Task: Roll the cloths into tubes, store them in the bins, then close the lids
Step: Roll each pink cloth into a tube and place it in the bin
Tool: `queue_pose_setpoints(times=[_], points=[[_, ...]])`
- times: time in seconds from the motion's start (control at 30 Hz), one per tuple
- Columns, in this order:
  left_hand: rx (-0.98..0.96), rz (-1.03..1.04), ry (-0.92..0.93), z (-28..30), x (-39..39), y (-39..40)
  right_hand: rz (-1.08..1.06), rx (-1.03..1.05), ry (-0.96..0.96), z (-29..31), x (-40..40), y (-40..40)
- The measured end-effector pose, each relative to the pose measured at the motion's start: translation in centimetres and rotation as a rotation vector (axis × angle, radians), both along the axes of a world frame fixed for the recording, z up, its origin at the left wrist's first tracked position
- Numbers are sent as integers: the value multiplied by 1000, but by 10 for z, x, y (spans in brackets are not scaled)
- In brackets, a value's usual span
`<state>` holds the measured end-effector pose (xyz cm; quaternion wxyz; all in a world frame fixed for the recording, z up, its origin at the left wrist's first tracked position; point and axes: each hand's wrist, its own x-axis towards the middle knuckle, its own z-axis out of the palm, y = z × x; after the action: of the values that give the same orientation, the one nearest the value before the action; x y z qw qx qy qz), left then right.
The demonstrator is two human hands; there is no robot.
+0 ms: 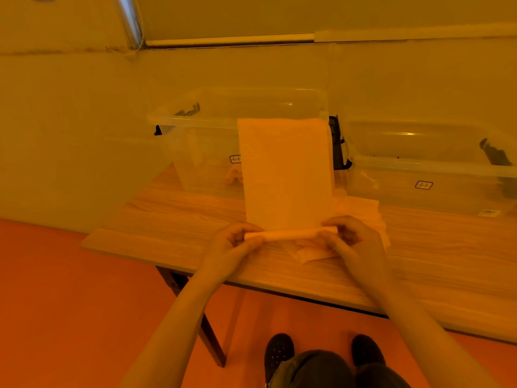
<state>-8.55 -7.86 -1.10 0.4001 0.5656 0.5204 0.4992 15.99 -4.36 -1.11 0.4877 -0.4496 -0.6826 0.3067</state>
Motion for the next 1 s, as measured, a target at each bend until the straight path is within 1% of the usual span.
queue_pose_setpoints(times=[0.17, 0.27, 0.37, 0.47, 0.57, 0.67, 0.8, 0.93, 1.0], points=[[1, 10, 41, 1, -1, 1, 97, -118, 112, 3, 2, -6], [22, 15, 48, 1, 2, -4, 102, -125, 153, 9, 5, -11], [2, -8, 18, 3, 2, -12, 105, -131, 167, 11, 5, -14], [-29, -37, -6, 7, 1, -15, 109, -177, 186, 8, 5, -16], [-53, -18, 6, 8, 3, -14, 102, -235, 229, 4, 5, -16], [-58, -10, 16, 4, 6, -12, 88, -245, 277, 3, 7, -16], [-45, -23, -4, 3, 9, -14, 100, -249, 301, 1, 8, -17], [-47, -74, -34, 4, 5, -19, 93, -251, 247, 1, 7, -18], [-40, -76, -34, 3, 4, -19, 93, -262, 257, 1, 7, -18]])
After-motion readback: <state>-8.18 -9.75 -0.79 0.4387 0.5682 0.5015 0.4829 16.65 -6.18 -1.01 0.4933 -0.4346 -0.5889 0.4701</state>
